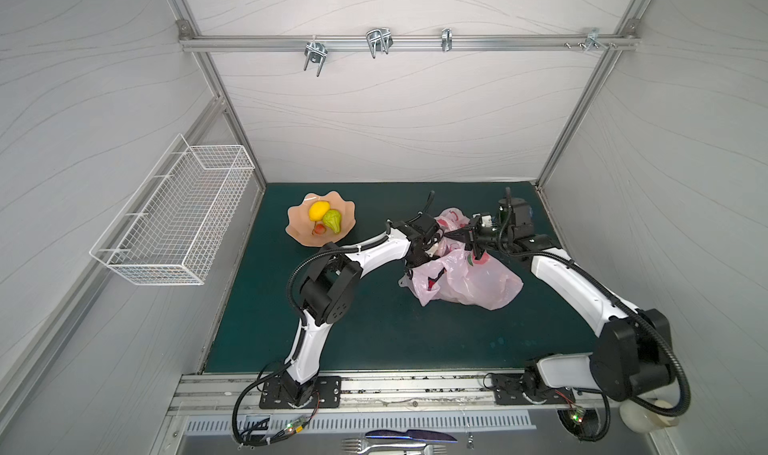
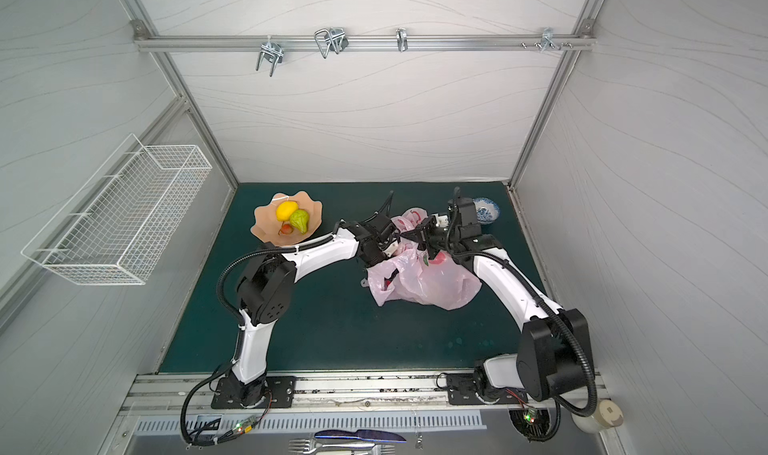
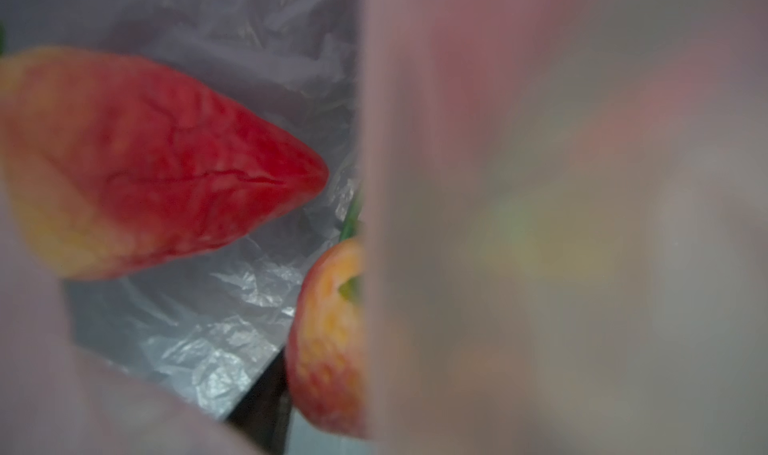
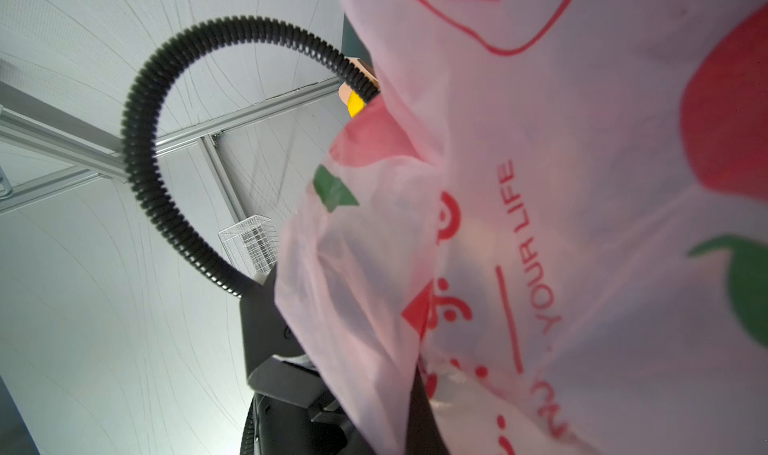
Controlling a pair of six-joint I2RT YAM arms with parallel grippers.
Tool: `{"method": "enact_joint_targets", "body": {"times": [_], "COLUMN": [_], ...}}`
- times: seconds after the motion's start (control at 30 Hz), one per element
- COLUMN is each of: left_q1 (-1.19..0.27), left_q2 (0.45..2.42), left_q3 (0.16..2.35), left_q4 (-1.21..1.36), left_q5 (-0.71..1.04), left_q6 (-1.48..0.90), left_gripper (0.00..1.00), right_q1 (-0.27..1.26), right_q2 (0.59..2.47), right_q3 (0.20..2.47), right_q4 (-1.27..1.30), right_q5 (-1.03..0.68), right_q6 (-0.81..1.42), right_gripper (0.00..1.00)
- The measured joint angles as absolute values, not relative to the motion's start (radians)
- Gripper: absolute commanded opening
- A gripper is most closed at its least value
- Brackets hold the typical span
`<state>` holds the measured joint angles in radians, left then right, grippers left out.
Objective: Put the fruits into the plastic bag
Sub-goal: 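Push the left gripper down into the bag beside the fruits, then withdraw the left gripper from the bag and move it over the bowl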
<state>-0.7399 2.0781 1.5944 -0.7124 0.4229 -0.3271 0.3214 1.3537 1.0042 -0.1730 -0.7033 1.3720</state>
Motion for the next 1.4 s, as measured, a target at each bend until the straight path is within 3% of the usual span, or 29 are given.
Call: {"method": "enact_joint_targets", "body": {"times": [0.17,0.97,1.4], "left_q1": [-0.730,-0.521,-0.199], "left_q2": [2.065,1.761,1.700], "left_q3": [1.562,1.469,1.494], "left_q4": [-0.702,-0.799,-0.871], "left_q5": [0.408,0.291,0.178], "left_q6": [-0.349,-0.356,-0.349], "left_gripper": [0.98,0.99,0.98], "right_q1": [0.321,0.321,0.321], "right_q2": [1.361,1.362,1.379], "right_q3": [1.009,1.009,1.021], "right_q4": [-0.171,-0.163,-0.151], "right_q5": [-0.702,-0.700,-0.701], "right_q6": [1.372,1.372,1.372], "right_gripper": [0.00,0.00,0.00]}}
